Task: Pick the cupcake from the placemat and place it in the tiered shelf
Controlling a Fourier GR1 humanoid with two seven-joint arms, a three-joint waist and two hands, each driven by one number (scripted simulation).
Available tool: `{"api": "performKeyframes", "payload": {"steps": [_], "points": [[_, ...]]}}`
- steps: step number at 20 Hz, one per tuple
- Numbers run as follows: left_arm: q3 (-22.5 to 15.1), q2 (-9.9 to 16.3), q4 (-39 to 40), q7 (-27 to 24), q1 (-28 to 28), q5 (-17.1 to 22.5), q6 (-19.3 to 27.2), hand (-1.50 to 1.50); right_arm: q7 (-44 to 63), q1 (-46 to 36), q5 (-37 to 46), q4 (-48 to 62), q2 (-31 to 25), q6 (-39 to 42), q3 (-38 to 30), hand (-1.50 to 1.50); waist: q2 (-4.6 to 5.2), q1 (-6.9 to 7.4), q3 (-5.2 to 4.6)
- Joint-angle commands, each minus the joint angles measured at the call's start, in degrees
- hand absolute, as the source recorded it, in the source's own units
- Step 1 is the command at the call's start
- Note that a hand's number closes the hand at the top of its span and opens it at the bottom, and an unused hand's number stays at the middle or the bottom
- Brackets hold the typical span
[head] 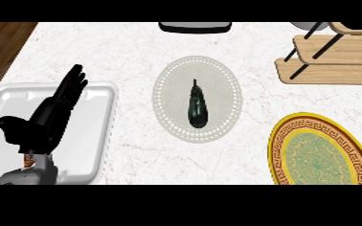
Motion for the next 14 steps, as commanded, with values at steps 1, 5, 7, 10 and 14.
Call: {"api": "performKeyframes", "payload": {"steps": [1,5,7,10,14], "points": [[1.42,1.02,-0.41,0.15,1.22,1.90,-1.81,0.00,-7.94,-2.49,3.29,9.27,-3.13,-7.25,0.55,1.50,-0.28,-0.02,0.09],[-0.98,-1.36,0.42,-0.13,0.32,-0.88,0.31,0.00,-14.44,-10.79,0.99,18.49,-4.86,-8.24,-0.20,1.50,-0.25,-0.05,0.07],[1.00,0.15,2.49,0.46,-3.08,0.27,-0.36,0.00,-16.17,-11.57,-4.21,19.56,-2.38,-8.01,-2.52,1.50,-0.27,-0.42,0.08],[0.02,-0.81,0.97,-2.56,2.34,-0.52,-0.79,0.00,-17.83,-15.89,-5.25,24.69,-3.79,-5.38,-2.93,1.50,-0.40,-0.22,0.06],[2.05,0.78,2.24,-0.50,-1.50,0.89,-1.38,0.00,-23.24,-14.77,-5.00,29.56,-6.74,0.75,-0.40,1.50,-0.37,-0.52,0.06]]}}
